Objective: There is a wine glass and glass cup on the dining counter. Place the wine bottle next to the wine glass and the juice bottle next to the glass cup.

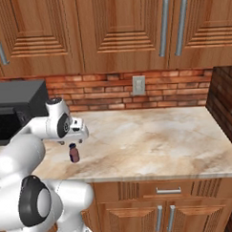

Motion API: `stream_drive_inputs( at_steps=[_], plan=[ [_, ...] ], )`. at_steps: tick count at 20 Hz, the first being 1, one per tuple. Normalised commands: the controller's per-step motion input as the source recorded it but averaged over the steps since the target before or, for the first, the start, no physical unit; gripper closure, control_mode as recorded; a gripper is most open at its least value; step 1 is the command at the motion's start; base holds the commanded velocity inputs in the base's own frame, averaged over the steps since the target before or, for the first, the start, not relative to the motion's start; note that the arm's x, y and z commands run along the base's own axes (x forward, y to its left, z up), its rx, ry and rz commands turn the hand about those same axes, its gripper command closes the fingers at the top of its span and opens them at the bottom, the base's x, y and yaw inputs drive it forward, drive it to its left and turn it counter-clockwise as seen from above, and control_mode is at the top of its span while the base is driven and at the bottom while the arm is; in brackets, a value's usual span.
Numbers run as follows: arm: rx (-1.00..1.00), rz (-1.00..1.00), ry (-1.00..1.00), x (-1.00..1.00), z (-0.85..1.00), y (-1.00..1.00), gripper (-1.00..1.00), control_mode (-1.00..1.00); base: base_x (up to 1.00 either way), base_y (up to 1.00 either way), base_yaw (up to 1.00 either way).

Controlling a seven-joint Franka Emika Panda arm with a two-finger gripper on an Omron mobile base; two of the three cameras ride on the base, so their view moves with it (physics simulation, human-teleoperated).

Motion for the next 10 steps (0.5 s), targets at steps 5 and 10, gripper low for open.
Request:
stream_drive_inputs(
  at_steps=[5, 10],
  plan=[
    [0.09, 0.00, 0.00, 0.00, -0.19, 0.00, -1.00, -1.00, 0.00, 0.00, 0.00],
    [0.04, 0.00, 0.00, 0.00, -0.18, 0.00, -1.00, -1.00, 0.00, 0.00, 0.00]
  ],
)
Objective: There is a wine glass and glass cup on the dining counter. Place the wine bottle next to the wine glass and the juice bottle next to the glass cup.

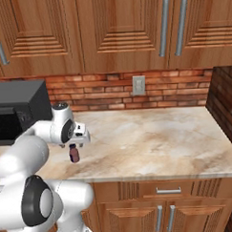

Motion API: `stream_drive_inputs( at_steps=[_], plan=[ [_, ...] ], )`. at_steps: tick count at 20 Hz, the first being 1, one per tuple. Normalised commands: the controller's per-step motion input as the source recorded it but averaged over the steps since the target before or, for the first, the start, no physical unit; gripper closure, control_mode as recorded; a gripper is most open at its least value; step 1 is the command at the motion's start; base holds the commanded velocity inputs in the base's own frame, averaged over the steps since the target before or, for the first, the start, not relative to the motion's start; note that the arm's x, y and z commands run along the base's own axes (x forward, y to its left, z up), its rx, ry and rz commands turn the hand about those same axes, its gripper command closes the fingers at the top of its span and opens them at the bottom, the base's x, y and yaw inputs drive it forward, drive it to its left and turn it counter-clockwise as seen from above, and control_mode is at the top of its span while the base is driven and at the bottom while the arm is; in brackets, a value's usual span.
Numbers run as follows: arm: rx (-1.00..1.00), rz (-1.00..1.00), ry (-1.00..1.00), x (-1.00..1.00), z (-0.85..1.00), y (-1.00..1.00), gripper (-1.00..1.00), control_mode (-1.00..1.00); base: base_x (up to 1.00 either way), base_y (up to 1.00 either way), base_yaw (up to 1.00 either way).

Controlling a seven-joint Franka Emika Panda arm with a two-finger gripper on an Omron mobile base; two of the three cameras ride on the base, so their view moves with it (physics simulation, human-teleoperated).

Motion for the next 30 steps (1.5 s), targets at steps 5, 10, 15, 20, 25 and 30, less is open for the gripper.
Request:
stream_drive_inputs(
  at_steps=[5, 10, 15, 20, 25, 30],
  plan=[
    [0.00, 0.00, -0.01, 0.00, -0.20, 0.01, -1.00, -1.00, 0.00, 0.00, 0.00],
    [0.00, 0.00, -0.04, 0.01, -0.18, 0.02, -1.00, -1.00, 0.00, 0.00, 0.00],
    [0.00, 0.00, -0.04, 0.05, -0.10, 0.01, -1.00, -1.00, 0.00, 0.00, 0.00],
    [0.00, 0.00, -0.02, 0.03, -0.08, 0.00, -1.00, -1.00, 0.00, 0.00, 0.00],
    [0.00, 0.00, 0.00, 0.04, -0.07, 0.00, -1.00, -1.00, 0.00, 0.00, 0.00],
    [0.00, 0.00, 0.00, 0.01, -0.04, 0.00, 1.00, -1.00, 0.00, 0.00, 0.00]
  ],
)
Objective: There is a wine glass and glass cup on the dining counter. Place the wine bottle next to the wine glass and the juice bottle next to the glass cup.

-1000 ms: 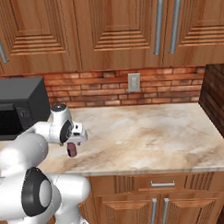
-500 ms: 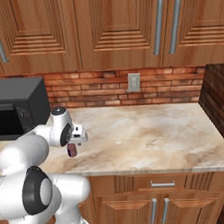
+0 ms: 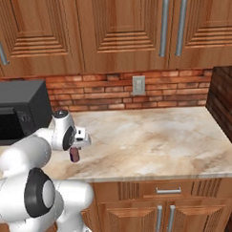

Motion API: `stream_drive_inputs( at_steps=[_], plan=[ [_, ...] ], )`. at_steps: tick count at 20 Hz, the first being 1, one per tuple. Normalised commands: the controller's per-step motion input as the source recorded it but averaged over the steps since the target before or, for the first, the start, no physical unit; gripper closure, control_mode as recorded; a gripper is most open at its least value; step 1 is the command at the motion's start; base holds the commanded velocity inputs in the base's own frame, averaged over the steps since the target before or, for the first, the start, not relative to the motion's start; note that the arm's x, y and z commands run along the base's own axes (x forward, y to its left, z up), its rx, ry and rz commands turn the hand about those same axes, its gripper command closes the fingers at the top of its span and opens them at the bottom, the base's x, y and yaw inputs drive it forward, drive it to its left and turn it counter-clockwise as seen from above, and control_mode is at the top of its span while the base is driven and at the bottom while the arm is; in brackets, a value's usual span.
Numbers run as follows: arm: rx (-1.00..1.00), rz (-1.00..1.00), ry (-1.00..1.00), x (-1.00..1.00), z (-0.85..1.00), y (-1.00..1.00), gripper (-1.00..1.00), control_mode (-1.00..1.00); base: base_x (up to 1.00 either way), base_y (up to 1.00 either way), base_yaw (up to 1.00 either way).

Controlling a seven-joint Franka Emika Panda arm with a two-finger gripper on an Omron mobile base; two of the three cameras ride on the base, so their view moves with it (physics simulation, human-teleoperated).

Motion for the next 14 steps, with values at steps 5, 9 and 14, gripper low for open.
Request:
stream_drive_inputs(
  at_steps=[5, 9, 14],
  plan=[
    [0.00, 0.00, 0.00, -0.04, -0.05, 0.00, 1.00, -1.00, 0.00, 0.00, 0.00],
    [0.00, 0.00, -0.09, -0.24, 0.09, 0.00, 1.00, -1.00, 0.00, 0.00, 0.00],
    [0.00, 0.01, -0.03, -0.29, 0.45, 0.00, 1.00, -1.00, 0.00, 0.00, 0.00]
  ],
)
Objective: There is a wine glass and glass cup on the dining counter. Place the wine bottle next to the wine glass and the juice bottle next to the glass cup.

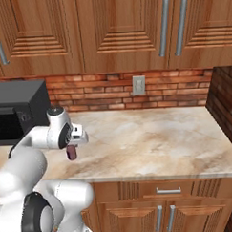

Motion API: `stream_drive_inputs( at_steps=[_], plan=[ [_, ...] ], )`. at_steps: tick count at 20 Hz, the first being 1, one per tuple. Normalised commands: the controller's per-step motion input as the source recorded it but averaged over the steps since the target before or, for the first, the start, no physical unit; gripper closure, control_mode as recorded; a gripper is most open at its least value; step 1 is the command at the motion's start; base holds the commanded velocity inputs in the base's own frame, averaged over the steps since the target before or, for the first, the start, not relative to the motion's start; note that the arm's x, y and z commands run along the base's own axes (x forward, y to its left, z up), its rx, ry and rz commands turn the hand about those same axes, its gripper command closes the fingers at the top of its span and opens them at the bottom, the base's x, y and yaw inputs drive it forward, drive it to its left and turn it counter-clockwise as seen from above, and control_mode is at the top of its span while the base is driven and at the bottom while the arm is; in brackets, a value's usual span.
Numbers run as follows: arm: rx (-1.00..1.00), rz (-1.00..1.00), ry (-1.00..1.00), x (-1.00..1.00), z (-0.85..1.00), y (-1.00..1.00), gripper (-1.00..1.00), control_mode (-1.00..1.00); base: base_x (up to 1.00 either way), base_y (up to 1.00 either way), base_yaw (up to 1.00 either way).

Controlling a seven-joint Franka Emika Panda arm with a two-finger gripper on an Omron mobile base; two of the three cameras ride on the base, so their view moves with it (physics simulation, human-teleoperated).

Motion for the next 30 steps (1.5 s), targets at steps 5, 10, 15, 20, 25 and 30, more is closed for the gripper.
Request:
stream_drive_inputs(
  at_steps=[5, 10, 15, 20, 25, 30],
  plan=[
    [0.00, 0.05, 0.00, -0.40, 0.50, 0.00, 1.00, -1.00, 0.00, 0.00, 0.00],
    [0.01, 0.07, 0.00, -0.38, 0.46, 0.00, 1.00, -1.00, 0.00, 0.00, 0.00],
    [0.00, 0.05, -0.04, -0.34, 0.44, 0.00, 1.00, -1.00, 0.00, 0.00, 0.00],
    [0.00, 0.01, -0.05, -0.30, 0.37, 0.00, 1.00, -1.00, 0.00, 0.00, 0.00],
    [0.00, 0.00, -0.01, -0.24, 0.31, 0.01, 1.00, -1.00, 0.00, 0.00, 0.00],
    [0.04, 0.00, 0.00, -0.20, 0.34, 0.01, 1.00, -1.00, 0.00, 0.00, 0.00]
  ],
)
